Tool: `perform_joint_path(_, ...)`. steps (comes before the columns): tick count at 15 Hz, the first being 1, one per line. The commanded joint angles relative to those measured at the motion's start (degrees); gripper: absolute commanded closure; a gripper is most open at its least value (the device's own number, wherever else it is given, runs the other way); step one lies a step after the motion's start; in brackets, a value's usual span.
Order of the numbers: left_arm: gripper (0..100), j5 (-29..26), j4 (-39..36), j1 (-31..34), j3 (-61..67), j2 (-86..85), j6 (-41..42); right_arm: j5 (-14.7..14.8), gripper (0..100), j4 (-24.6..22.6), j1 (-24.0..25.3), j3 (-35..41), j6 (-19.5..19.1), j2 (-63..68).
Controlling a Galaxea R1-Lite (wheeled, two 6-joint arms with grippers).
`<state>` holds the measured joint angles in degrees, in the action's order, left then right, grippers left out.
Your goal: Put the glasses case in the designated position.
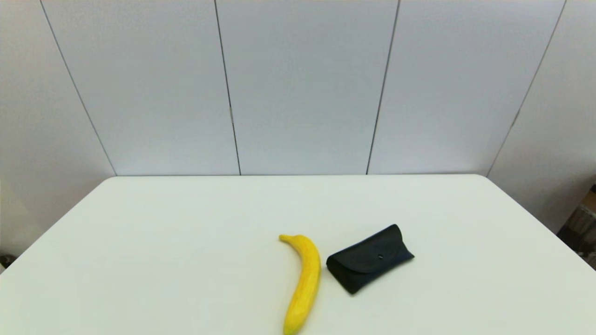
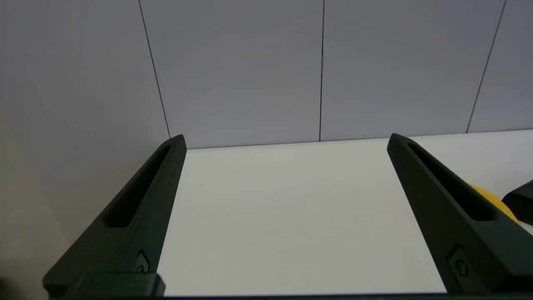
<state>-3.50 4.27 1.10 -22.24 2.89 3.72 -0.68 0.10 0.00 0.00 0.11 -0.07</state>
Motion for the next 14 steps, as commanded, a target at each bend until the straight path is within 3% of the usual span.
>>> perform_joint_path(1, 0, -0.02, -0.05, -0.13, 2.64, -2.8, 0.15, -0.02, 0, -0.01, 0.0, 0.0, -0.02, 0.07)
perform_joint_path(6, 0, -0.1, -6.64, -0.13, 10.11, -2.8, 0.06, -0.02, 0, -0.01, 0.0, 0.0, -0.02, 0.07)
perform_joint_path(14, 0, -0.19, -6.46, -0.13, 19.25, -2.8, 0.15, -0.02, 0, -0.01, 0.0, 0.0, -0.02, 0.07)
